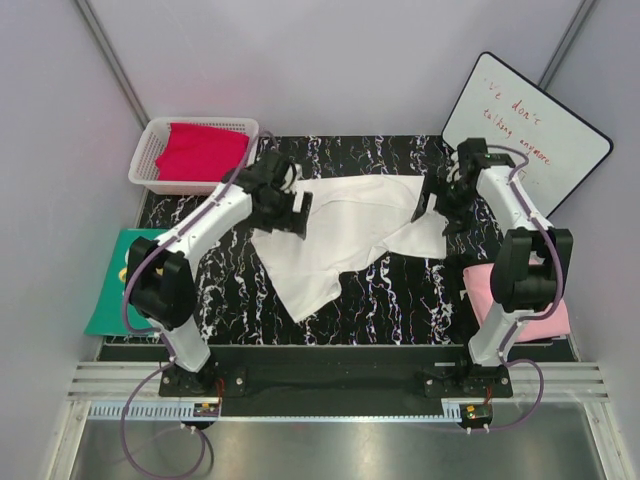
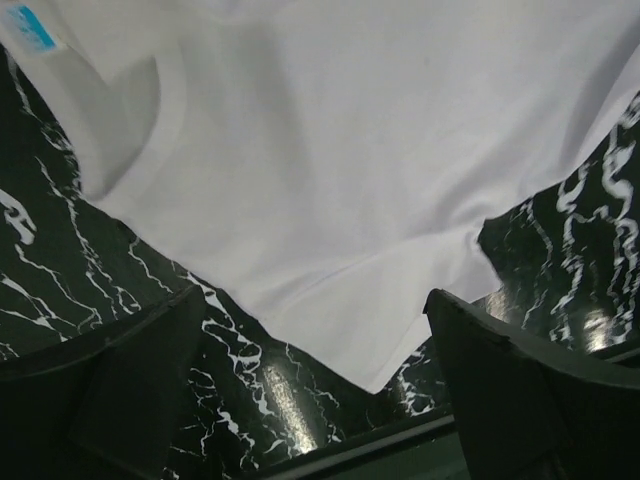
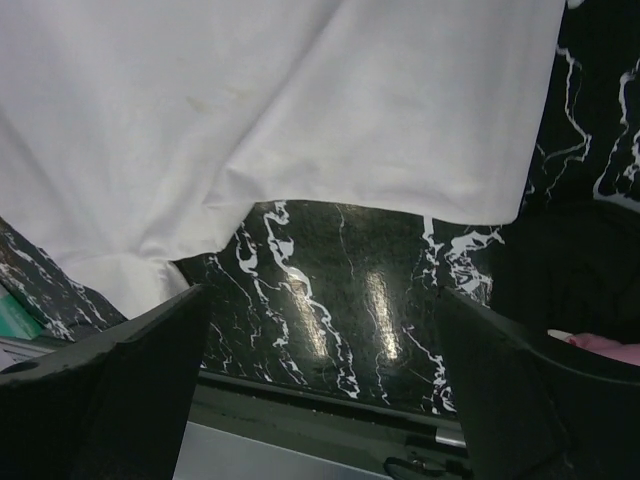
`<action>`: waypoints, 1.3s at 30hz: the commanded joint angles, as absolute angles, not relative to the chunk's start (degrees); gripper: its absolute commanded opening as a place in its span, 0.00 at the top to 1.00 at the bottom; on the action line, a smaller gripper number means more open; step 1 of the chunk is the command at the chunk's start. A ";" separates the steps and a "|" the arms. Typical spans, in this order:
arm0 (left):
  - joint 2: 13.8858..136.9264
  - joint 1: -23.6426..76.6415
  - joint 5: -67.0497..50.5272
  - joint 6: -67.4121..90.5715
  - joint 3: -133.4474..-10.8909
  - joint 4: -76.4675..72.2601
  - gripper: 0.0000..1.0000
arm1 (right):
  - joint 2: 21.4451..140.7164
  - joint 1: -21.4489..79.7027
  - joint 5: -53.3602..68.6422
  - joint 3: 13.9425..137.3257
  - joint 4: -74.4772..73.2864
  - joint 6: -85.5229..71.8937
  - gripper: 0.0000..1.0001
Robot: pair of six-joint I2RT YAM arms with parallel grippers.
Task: Fold and stack the t-shirts
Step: Grap the side of the flattened tshirt closest away from the robot with both arms
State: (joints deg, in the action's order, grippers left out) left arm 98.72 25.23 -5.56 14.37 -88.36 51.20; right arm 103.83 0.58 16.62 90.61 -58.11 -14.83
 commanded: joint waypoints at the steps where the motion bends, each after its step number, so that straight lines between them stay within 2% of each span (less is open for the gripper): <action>1: 98.61 32.58 -3.70 11.69 -83.24 52.65 0.01 | 102.83 0.35 12.93 84.82 -58.97 -16.96 0.00; 8: 103.44 41.04 -5.45 8.18 -83.93 54.67 0.05 | 107.48 0.35 3.25 88.06 -64.77 -15.56 0.00; 14: 104.50 44.12 -6.42 6.77 -83.24 55.11 0.08 | 107.06 -2.01 8.69 84.38 -61.27 -22.30 0.04; 21: 104.06 46.14 -5.54 6.07 -80.68 54.67 0.09 | 107.40 -7.64 10.73 78.84 -53.88 -25.23 0.17; 39: 107.31 46.93 -4.92 4.92 -78.66 54.14 0.15 | 113.56 -8.53 14.41 82.88 -48.78 -23.38 0.19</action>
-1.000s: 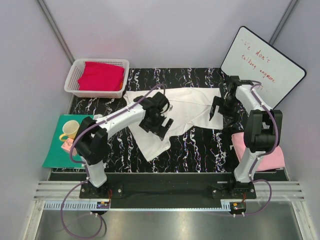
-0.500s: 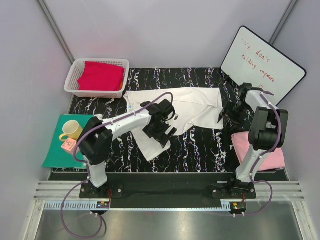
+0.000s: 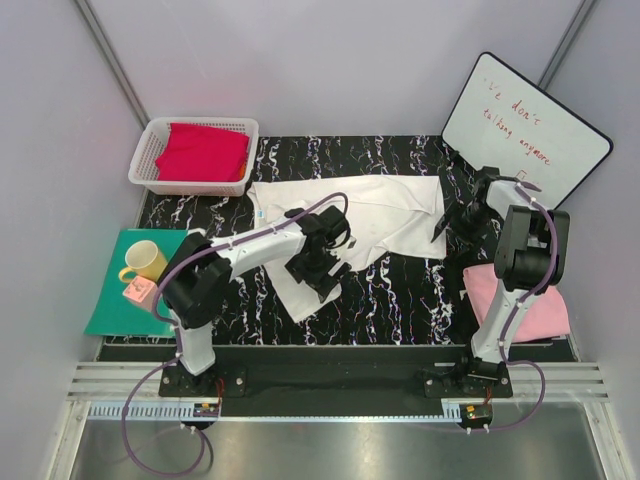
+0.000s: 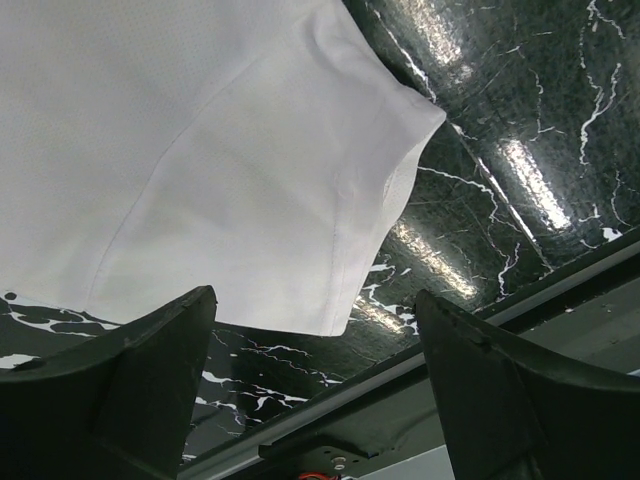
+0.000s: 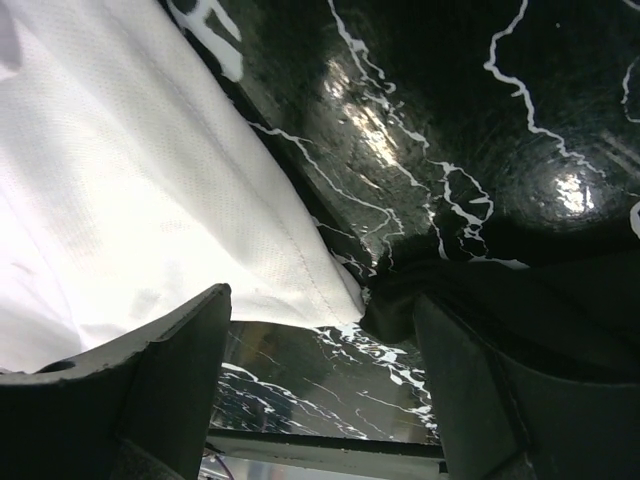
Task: Fold and stack the t-shirts
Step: Grap the side of the flattened tshirt closest away from the robot with both arms
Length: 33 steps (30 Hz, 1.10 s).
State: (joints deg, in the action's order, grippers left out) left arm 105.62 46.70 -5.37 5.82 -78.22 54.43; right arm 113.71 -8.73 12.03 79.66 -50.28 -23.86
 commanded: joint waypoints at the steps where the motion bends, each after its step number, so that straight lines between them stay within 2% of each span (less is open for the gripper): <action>1: 107.40 46.93 -5.01 4.92 -78.75 54.23 0.15 | 112.68 -8.53 14.85 83.14 -49.04 -23.12 0.19; 7: 108.10 47.11 -5.18 5.36 -79.54 54.14 0.17 | 110.30 -8.70 14.94 85.34 -50.62 -21.63 0.18; 13: 109.68 47.46 -5.36 5.45 -80.86 54.40 0.24 | 114.43 -8.96 14.68 87.36 -51.24 -19.25 0.18; 20: 110.48 47.46 -4.49 6.24 -81.74 54.84 0.24 | 116.10 -9.23 16.08 87.55 -51.42 -16.88 0.19; 22: 111.00 47.55 -4.40 6.59 -82.44 55.11 0.24 | 117.33 -9.23 16.35 86.40 -51.42 -17.05 0.26; 28: 111.97 47.64 -4.39 7.82 -83.23 55.46 0.24 | 119.70 -9.23 17.49 83.32 -50.71 -16.26 0.29; 31: 112.85 47.81 -4.57 8.26 -83.58 55.46 0.24 | 120.67 -9.23 18.98 83.06 -50.80 -16.61 0.33; 33: 113.46 47.99 -4.66 8.61 -83.93 55.46 0.26 | 121.46 -9.23 18.81 82.97 -50.98 -17.05 0.46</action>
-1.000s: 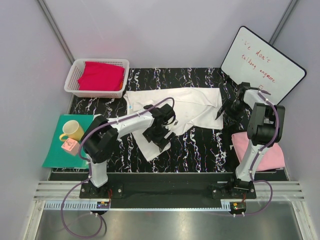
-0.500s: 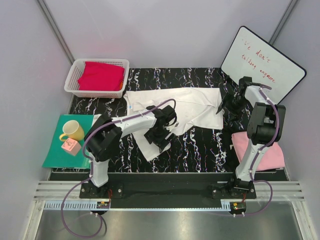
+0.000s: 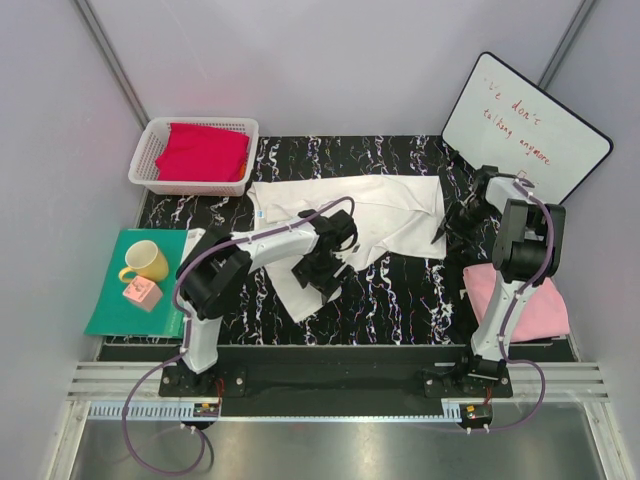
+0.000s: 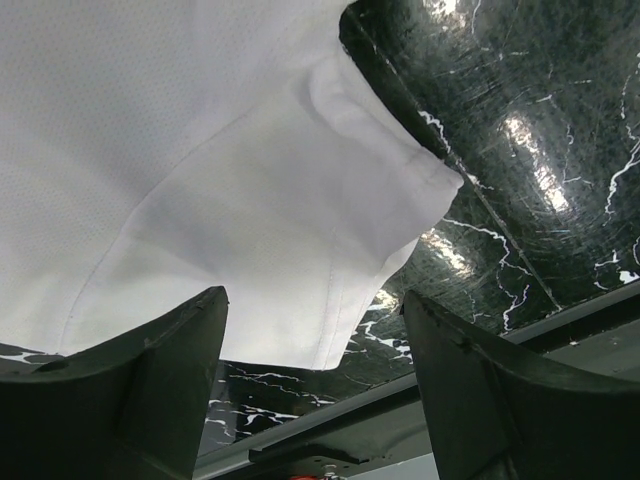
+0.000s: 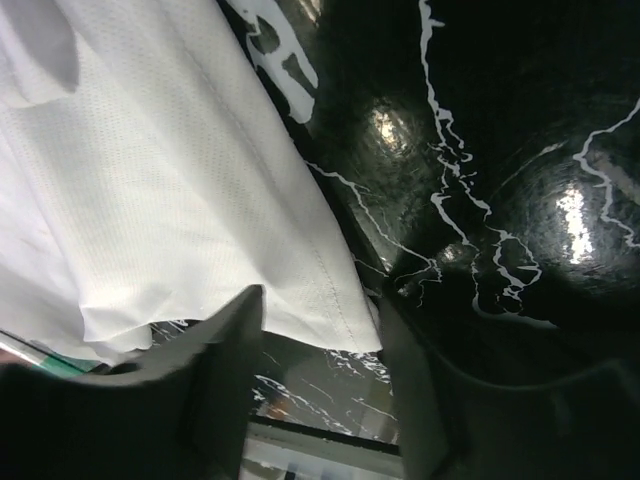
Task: Fold and stack the t-shirts
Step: Grap the side of the flattened tshirt closest away from the robot with both arms
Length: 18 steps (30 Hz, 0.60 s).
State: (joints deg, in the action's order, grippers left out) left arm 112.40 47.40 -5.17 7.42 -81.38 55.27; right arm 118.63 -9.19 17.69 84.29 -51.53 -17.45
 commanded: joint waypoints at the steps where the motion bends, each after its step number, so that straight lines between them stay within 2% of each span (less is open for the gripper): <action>1: 113.73 48.08 -4.75 8.79 -84.11 55.46 0.27 | 121.73 -9.23 18.98 83.14 -51.41 -17.05 0.51; 2: 113.99 48.16 -4.83 8.88 -84.20 55.46 0.29 | 122.08 -9.23 19.94 83.67 -51.68 -17.05 0.59; 3: 114.52 48.25 -4.83 8.88 -84.55 55.46 0.32 | 122.69 -9.23 20.21 84.11 -51.94 -16.96 0.71; 4: 114.78 48.43 -5.18 9.05 -84.72 55.55 0.35 | 122.87 -9.32 20.48 84.46 -52.55 -16.96 0.79; 6: 115.66 48.51 -5.97 9.05 -85.16 55.63 0.42 | 123.31 -9.32 20.65 85.51 -53.08 -16.88 0.95; 7: 115.84 48.69 -6.59 9.05 -85.25 55.72 0.44 | 123.31 -9.23 20.74 85.69 -53.17 -16.70 0.99; 18: 114.86 50.36 -5.62 9.49 -84.56 56.51 0.40 | 122.69 -9.32 22.67 86.57 -53.26 -16.79 1.00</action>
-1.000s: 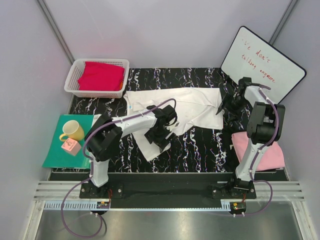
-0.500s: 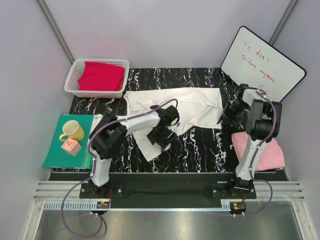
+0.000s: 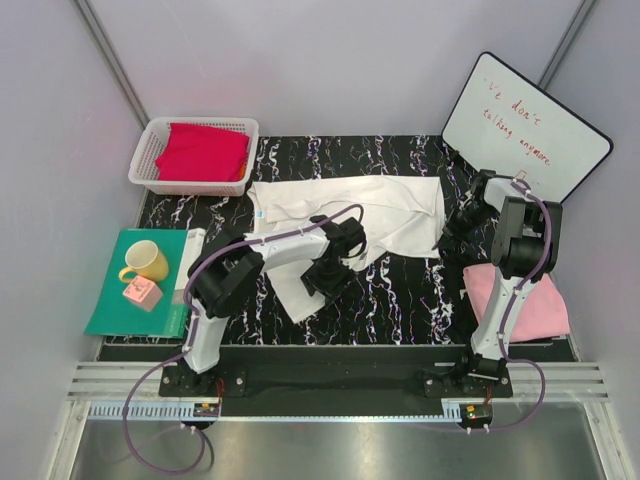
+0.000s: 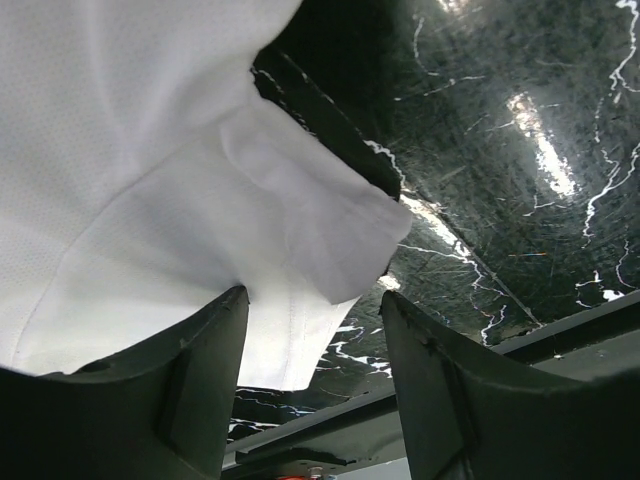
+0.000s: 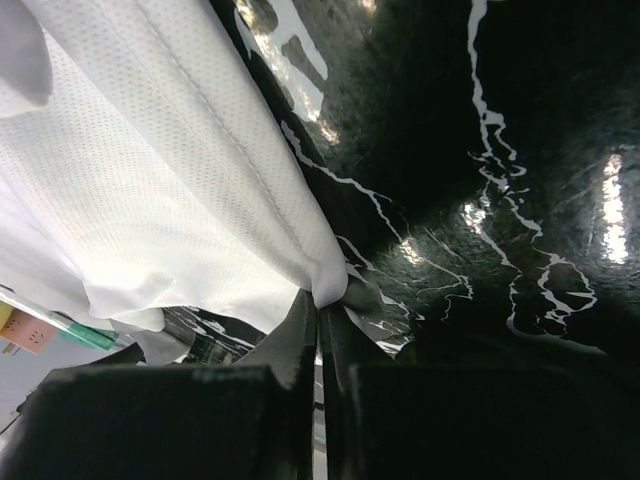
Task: Fold and stack the t-shirts
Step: Grap the side of the flattened tshirt closest away from the robot with both arms, then fold the other side of the tshirt into a rectangle
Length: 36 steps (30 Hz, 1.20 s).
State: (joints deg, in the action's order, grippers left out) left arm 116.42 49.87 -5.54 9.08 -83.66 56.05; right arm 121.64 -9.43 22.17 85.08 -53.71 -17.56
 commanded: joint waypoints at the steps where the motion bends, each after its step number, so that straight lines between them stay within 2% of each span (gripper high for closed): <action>1: 115.40 50.45 -5.54 9.41 -84.38 56.51 0.42 | 122.61 -9.32 22.94 86.75 -53.26 -16.87 1.00; 5: 117.07 50.71 -3.87 9.32 -82.89 56.60 0.72 | 122.17 -9.32 24.43 88.32 -53.35 -17.22 1.00; 6: 117.24 50.63 -3.43 9.75 -82.71 56.60 0.91 | 121.91 -9.32 24.69 88.68 -53.44 -17.31 1.00; 7: 117.33 50.63 -2.21 10.02 -82.36 56.60 1.00 | 121.73 -9.32 24.78 89.20 -53.52 -17.40 1.00; 19: 112.24 49.40 7.64 13.71 -80.78 59.23 1.00 | 116.55 -9.32 26.45 87.98 -53.96 -17.40 1.00; 26: 109.25 42.03 15.90 18.37 -80.50 64.95 1.00 | 114.35 -9.32 26.46 89.47 -53.88 -17.40 1.00; 36: 109.86 33.23 24.24 14.42 -95.08 69.52 1.00 | 117.07 -9.32 28.12 97.37 -53.88 -18.89 1.00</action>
State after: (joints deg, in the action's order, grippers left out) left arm 111.35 34.94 17.72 16.43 -87.83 66.65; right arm 117.23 -9.43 26.50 92.77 -53.95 -18.02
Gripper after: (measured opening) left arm 0.012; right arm 0.012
